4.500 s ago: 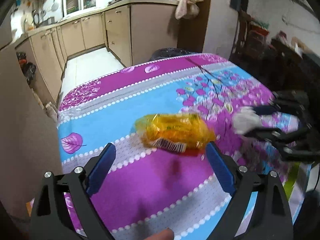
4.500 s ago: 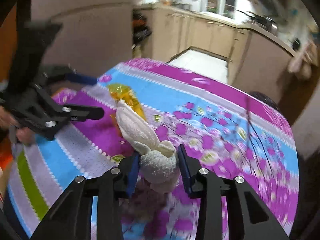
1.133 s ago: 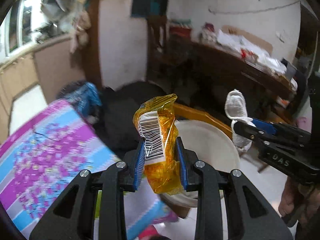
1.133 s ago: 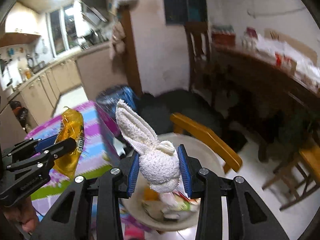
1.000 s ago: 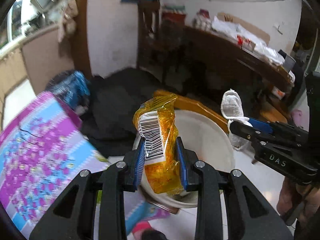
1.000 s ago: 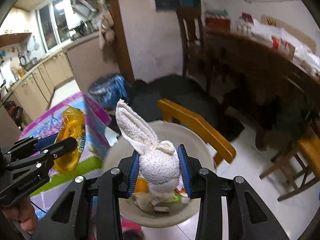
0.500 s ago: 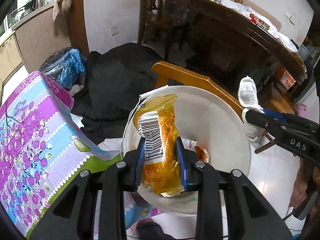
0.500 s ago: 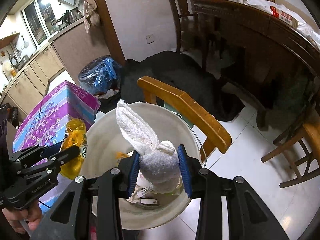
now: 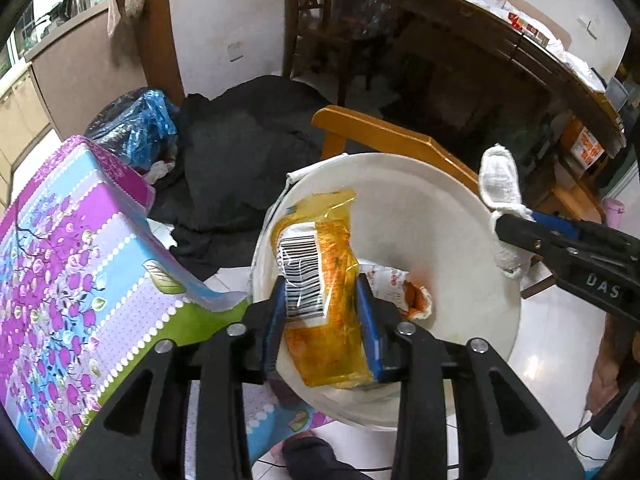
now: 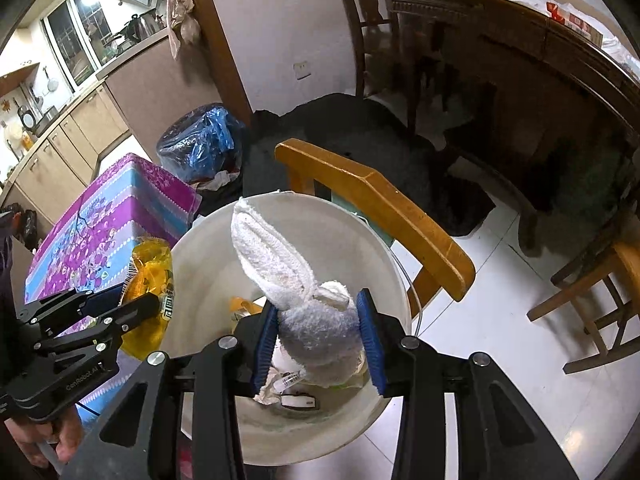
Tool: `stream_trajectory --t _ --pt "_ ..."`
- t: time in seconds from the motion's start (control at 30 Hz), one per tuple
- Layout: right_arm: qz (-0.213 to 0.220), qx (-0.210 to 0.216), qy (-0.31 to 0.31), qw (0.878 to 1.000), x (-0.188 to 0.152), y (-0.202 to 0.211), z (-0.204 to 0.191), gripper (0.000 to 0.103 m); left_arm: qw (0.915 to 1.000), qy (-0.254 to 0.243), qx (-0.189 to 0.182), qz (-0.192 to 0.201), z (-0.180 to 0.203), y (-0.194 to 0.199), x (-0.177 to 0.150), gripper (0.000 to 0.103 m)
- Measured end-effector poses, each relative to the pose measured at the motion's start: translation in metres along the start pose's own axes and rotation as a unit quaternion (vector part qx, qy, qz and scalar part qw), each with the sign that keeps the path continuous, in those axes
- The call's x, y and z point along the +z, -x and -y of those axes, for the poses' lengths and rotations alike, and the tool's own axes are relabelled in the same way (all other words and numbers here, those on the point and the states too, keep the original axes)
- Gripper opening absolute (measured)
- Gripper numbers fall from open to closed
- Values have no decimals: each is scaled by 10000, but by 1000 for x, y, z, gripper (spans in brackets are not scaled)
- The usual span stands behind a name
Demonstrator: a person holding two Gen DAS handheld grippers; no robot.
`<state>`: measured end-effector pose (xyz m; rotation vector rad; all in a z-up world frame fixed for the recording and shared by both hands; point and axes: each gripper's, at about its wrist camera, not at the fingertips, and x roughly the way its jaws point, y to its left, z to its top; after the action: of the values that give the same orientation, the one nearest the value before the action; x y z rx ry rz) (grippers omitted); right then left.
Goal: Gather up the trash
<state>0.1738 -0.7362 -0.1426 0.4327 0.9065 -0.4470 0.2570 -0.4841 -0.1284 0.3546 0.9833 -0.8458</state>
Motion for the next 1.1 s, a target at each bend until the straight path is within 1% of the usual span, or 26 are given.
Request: stream_trajectory --t 0.03,0.13,0.37,0.47,0.5,0.57,0.6,0.63,0.67,0.73,0.77,0.87,0.93,1.0,1.03,1.1 --pt "28 -9 -24 10000 0 1 1 47 10000 10 7 26 -1 1 -1 42" --pt "108 -21 -114 9999 0 3 4 55 9999 31 45 118 -3 6 0 51" --pt "248 27 -109 9996 1 15 6 55 9995 -10 117 304 -2 22 1 53" --pt "425 43 -53 9991 -2 29 4 55 9990 -41 135 414 -1 31 -1 53" --pt "565 33 -15 9984 -4 39 1 56 9988 -51 156 465 -2 35 -2 53" --pt "817 15 46 9966 -9 56 -3 59 9979 -65 204 604 -2 46 -5 59" --pt "1052 38 71 9944 -16 70 -8 64 9974 -60 213 681 -3 52 -8 63" --pt "1197 60 87 9927 -21 79 -11 69 9972 -45 206 724 -5 56 -10 64" --pt "1393 35 122 9902 -28 91 -15 70 9968 -19 199 780 -6 62 -13 65" --pt "1703 -4 185 9852 -40 110 -23 74 9955 16 241 919 -11 73 -21 71" --pt "1953 -70 284 9803 -50 125 -32 75 9943 4 302 1021 -13 80 -26 72" --pt "2418 -107 437 9693 -72 156 -47 82 9907 29 394 1298 -18 101 -40 81" --pt "2769 -85 497 9596 -91 179 -59 90 9863 83 419 1593 -24 121 -53 95" --pt "3040 -65 489 9514 -106 198 -67 96 9793 176 443 1965 -32 144 -69 97" --pt "3180 -38 466 9469 -116 209 -72 98 9770 228 445 2073 -36 153 -74 97" --pt "3307 -29 404 9429 -133 222 -78 98 9705 366 486 2333 -45 173 -88 97"
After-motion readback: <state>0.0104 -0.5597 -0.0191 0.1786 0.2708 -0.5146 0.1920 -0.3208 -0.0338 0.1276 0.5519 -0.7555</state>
